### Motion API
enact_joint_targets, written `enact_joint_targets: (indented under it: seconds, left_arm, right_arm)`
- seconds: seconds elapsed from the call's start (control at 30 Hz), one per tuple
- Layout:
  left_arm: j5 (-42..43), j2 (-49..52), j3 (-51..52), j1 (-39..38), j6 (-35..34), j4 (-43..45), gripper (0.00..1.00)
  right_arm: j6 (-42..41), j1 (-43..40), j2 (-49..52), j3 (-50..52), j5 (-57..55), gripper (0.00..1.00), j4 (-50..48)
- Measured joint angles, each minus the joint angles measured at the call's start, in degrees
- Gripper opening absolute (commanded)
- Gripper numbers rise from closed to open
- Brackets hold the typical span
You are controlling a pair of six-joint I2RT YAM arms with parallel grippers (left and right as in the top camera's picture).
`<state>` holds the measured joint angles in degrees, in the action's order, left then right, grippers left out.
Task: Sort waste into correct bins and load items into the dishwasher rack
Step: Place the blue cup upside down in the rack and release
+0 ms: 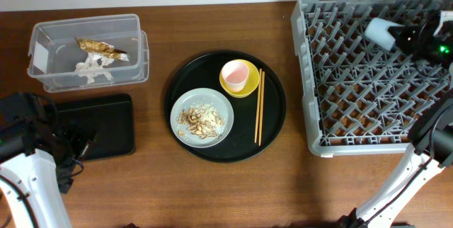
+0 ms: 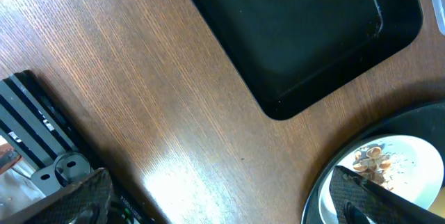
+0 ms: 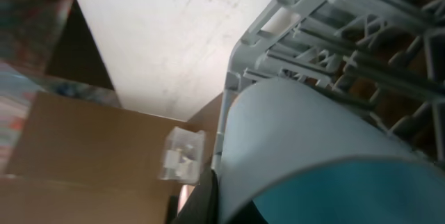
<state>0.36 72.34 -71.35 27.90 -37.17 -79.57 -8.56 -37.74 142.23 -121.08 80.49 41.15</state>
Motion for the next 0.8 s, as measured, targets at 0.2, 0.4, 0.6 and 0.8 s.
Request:
enact_joint_targets:
  seconds: [0.2, 0.4, 0.6, 0.8]
  left_arm:
    - [0.0, 0.0, 0.02, 0.0, 0.0, -0.02, 0.99]
    - [0.0, 0.0, 0.0, 0.0, 0.0, -0.02, 0.99]
    - [0.0, 0.0, 0.02, 0.0, 0.0, 0.0, 0.99]
    - [0.0, 0.0, 0.0, 0.0, 0.0, -0.02, 0.99]
  right_arm:
    - [-0.24, -1.53, 0.02, -0.15, -1.55, 0.13, 3.39]
    - [-0.22, -2.82, 0.0, -0.24, -3.5, 0.17, 5.84]
    - [0.11, -4.07, -3.76, -0.31, -14.34, 0.43, 13.33]
    - [0.02, -5.86, -12.66, -0.31, -25.62, 0.84, 18.49]
